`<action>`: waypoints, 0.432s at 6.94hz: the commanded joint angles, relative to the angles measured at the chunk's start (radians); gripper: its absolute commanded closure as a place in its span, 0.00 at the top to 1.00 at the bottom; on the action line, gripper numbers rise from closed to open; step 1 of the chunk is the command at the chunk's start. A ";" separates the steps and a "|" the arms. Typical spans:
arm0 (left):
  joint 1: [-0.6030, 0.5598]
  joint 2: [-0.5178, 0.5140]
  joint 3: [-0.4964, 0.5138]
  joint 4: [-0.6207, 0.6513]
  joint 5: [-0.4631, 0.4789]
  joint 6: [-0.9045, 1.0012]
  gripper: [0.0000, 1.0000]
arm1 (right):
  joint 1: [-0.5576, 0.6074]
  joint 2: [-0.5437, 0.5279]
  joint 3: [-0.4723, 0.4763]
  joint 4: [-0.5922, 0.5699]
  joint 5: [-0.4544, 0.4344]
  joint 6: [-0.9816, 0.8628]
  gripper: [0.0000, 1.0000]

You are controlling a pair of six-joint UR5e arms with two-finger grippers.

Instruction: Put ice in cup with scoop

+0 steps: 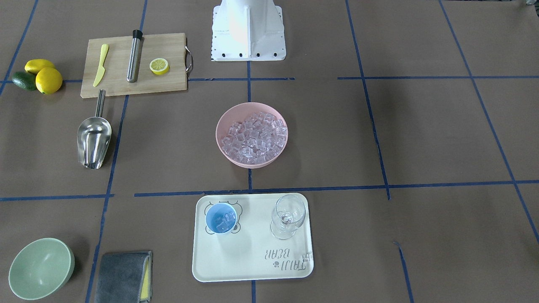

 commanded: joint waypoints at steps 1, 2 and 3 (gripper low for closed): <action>-0.022 0.001 0.001 0.035 -0.038 0.000 1.00 | 0.000 -0.001 -0.004 0.001 -0.001 0.000 1.00; -0.024 0.001 -0.002 0.040 -0.047 0.003 1.00 | 0.000 -0.002 -0.004 -0.001 0.001 0.000 1.00; -0.022 -0.008 0.001 0.037 -0.045 0.005 1.00 | 0.000 0.000 -0.004 0.000 -0.001 0.000 1.00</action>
